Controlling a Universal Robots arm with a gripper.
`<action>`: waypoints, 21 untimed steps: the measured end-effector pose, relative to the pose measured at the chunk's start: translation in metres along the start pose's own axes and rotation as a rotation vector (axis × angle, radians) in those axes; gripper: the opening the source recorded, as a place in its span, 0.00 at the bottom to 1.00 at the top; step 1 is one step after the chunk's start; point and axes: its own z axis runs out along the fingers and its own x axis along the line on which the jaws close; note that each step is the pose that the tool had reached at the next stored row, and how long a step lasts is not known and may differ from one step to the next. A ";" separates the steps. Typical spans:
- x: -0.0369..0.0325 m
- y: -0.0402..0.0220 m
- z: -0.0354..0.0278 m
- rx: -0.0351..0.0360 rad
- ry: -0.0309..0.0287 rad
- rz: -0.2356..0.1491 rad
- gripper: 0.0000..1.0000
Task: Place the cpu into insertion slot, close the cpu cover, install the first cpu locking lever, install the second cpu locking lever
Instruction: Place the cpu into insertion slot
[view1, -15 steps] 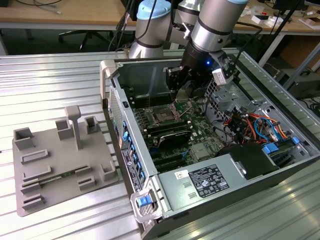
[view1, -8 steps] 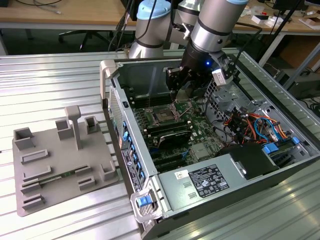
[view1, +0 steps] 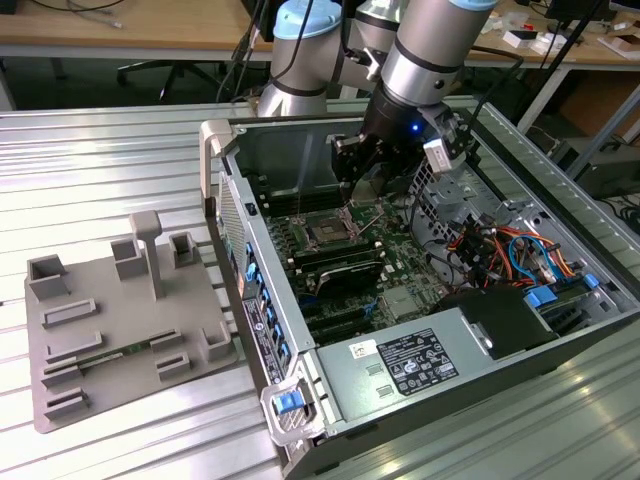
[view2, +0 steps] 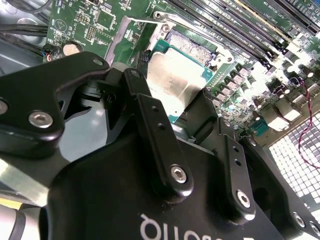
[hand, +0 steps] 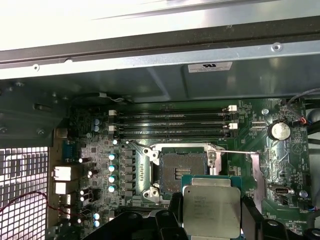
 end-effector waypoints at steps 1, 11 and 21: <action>0.0000 0.0000 0.0001 0.0001 0.0000 0.000 0.55; 0.0000 -0.0001 0.0018 0.0021 0.0000 0.000 0.55; -0.0001 -0.0003 0.0037 0.0044 -0.0001 0.000 0.55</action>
